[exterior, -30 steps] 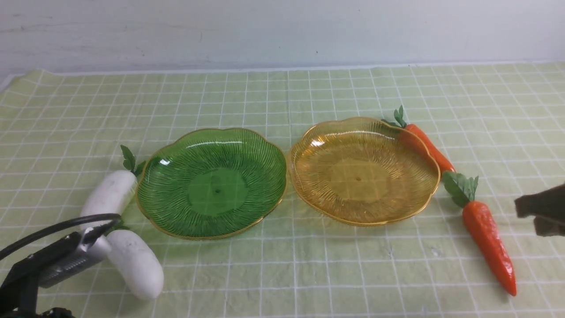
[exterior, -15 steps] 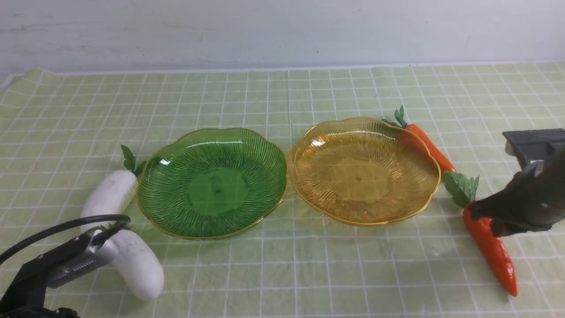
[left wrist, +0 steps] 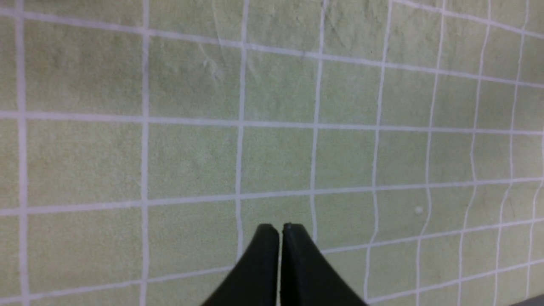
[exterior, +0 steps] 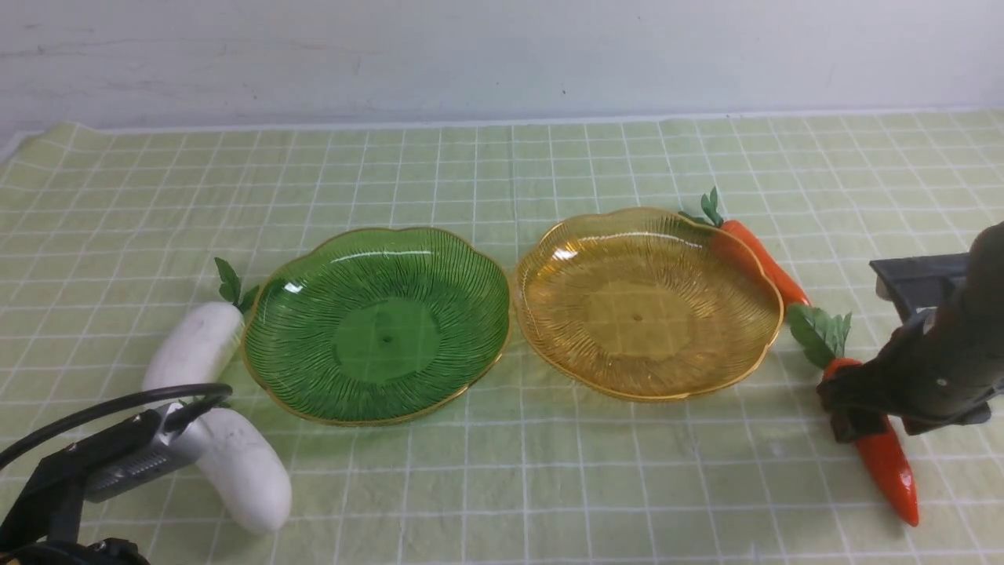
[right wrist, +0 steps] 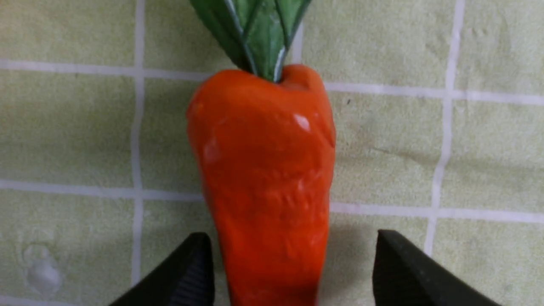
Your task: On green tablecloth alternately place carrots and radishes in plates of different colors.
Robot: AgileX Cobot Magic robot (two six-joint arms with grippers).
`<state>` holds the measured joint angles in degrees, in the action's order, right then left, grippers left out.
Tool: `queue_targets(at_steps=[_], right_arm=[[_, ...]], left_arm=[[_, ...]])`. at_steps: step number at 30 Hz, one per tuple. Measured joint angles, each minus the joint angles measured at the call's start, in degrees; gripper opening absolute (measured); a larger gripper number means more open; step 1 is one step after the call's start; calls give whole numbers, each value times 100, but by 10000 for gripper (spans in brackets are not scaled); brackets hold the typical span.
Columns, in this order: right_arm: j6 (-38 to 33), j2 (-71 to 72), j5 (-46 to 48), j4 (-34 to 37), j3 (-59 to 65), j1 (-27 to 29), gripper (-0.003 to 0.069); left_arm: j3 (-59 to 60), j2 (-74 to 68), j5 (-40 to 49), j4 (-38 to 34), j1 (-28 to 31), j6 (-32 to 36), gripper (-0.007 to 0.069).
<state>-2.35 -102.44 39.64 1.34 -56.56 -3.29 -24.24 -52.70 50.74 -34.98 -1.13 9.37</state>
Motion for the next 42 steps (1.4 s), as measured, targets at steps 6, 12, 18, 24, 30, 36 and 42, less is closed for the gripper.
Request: queue_targets(at_steps=[6,12,18,24,30,36,42], right_arm=[[0,15,257,-24,-95,0,224],[-1,681,1195,-16,-784,0,233],[-934,1145,995,1273,-1566,-459,233],[-2303,635,59,2056,-1631,-1218,233],[-2513,-207,-1118,2178,-1631,-1405,266],[-2378,-662,-1425,2516,-1631,-1405,495],[-2355,-575,-1372,2622,-1849,-1287,549]], left_arm=[[0,0,0,0,0,165,-6],[0,0,0,0,0,338,-6],[0,0,-24,0,0,355,-6],[0,0,-30,0,0,361,-6],[0,0,-30,0,0,372,-6],[0,0,-30,0,0,515,-6],[0,0,-30,0,0,543,-6]])
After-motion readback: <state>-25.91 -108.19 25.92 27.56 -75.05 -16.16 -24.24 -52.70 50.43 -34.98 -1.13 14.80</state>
